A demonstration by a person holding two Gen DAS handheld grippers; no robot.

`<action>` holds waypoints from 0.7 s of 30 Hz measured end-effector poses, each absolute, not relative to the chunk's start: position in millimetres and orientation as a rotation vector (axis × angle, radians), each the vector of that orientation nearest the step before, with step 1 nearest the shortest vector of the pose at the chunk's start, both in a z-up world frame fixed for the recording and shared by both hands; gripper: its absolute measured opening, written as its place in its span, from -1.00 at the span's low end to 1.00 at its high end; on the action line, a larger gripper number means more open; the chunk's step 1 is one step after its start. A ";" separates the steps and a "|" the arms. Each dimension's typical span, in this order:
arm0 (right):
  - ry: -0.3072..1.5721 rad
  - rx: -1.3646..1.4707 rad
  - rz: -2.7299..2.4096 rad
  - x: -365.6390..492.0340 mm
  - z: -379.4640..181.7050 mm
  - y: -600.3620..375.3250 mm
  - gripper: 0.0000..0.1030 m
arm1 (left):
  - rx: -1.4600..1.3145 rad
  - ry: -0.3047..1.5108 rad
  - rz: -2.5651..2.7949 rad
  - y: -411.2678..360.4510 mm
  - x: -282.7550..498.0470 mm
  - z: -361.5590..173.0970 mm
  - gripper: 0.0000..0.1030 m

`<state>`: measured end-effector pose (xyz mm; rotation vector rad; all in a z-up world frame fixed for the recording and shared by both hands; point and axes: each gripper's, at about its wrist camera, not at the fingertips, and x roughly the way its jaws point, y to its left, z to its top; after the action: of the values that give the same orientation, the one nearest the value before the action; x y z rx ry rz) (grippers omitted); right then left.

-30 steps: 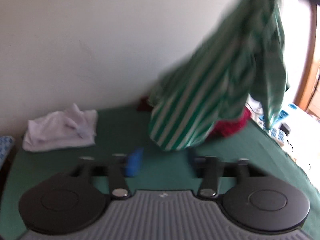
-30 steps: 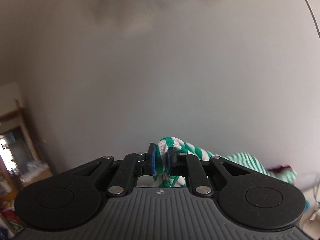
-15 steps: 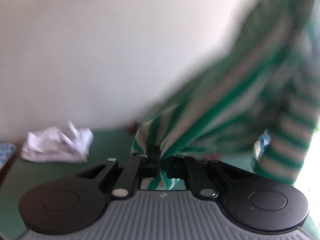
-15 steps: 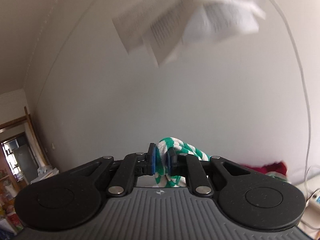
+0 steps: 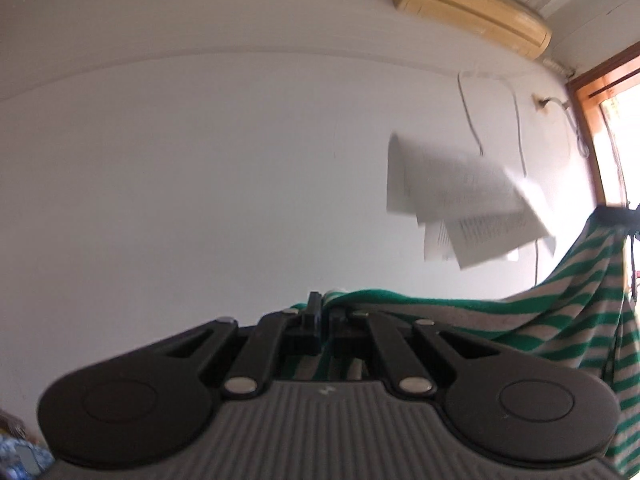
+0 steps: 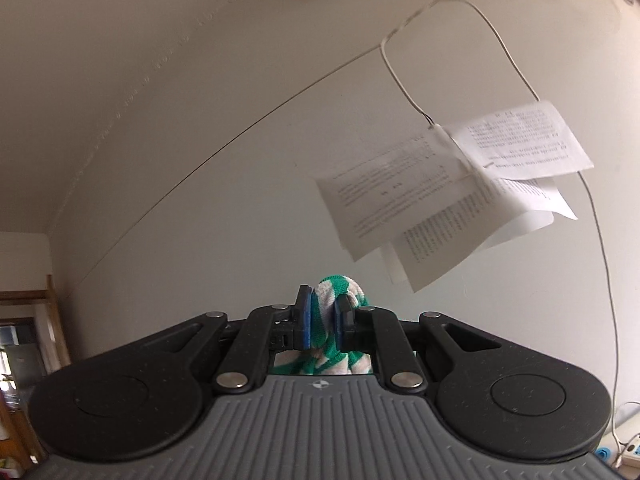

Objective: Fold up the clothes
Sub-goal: 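Lift the striped shirt high with both grippers to shake it out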

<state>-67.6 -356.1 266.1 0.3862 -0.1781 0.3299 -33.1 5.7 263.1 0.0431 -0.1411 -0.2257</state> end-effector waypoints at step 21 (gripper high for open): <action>0.176 0.351 0.375 -86.6 176.3 -307.1 -0.78 | 0.140 0.138 -0.162 54.8 -146.9 154.9 -0.98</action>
<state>-86.6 -307.1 176.3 0.3507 0.1762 0.3754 -146.9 54.8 154.9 0.1400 0.1381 -0.1624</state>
